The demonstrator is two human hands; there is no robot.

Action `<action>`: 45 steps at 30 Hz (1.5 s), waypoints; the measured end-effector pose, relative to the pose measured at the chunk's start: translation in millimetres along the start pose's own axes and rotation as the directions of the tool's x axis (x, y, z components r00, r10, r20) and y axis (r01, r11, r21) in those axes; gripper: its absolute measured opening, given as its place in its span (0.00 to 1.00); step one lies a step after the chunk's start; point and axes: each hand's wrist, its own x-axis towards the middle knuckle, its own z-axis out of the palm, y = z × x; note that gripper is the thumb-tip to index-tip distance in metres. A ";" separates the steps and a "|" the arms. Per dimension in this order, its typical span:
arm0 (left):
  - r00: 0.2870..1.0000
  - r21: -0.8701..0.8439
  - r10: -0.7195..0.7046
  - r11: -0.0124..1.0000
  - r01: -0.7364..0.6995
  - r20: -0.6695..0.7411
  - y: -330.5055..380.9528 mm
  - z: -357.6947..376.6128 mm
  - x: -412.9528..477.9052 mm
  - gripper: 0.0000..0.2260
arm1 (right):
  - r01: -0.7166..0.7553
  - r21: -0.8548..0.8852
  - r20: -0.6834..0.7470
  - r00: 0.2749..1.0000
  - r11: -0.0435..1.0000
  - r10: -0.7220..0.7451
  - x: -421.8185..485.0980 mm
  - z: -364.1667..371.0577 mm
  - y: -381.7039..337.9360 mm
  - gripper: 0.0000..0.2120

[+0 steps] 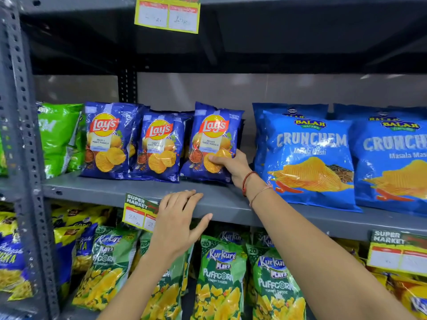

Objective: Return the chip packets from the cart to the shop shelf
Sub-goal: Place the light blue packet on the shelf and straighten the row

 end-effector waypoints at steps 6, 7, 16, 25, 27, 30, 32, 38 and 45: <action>0.999 -0.011 -0.006 1.000 0.005 -0.040 1.7 3.3 1.0 0.25 | -0.007 -0.120 0.057 0.998 0.993 0.014 6.8 -0.1 2.5 0.24; 0.999 -0.013 -0.007 1.000 0.007 -0.044 1.8 3.7 1.0 0.26 | -0.027 -0.123 0.055 0.998 0.992 0.034 9.3 -1.3 4.6 0.24; 0.999 -0.054 -0.004 0.999 0.001 -0.049 0.6 4.8 0.9 0.25 | -0.078 -0.259 -0.010 0.997 0.963 0.078 21.6 -8.7 13.9 0.29; 0.984 -0.171 -0.072 0.984 0.044 -0.162 14.4 -3.4 14.4 0.25 | 0.355 -0.778 0.108 0.888 0.518 -0.447 -53.1 -29.6 -35.1 0.33; 0.974 -0.302 -0.113 0.952 0.049 -0.198 31.3 -7.1 32.0 0.23 | 0.418 -0.792 0.075 0.789 0.444 -0.610 -69.7 -56.0 -51.0 0.30; 0.971 -0.537 -0.168 0.842 0.052 -0.170 59.8 -8.8 64.4 0.24 | 0.337 -0.820 -0.133 0.673 0.462 -0.728 -80.4 -112.5 -69.2 0.26; 0.979 -0.676 -0.185 0.733 0.079 -0.086 78.8 -3.5 89.6 0.26 | 0.178 -0.840 -0.274 0.675 0.512 -0.685 -76.2 -152.3 -72.4 0.29; 0.873 -0.749 -0.169 0.456 0.482 0.458 130.0 19.5 161.3 0.37 | 0.074 -0.735 -0.399 0.756 0.674 -0.519 -70.2 -201.4 -63.9 0.37; 0.705 -0.654 -0.139 0.284 0.701 0.696 136.0 36.3 181.5 0.50 | -0.033 -0.279 -0.418 0.904 0.960 -0.091 -54.1 -203.1 -59.3 0.39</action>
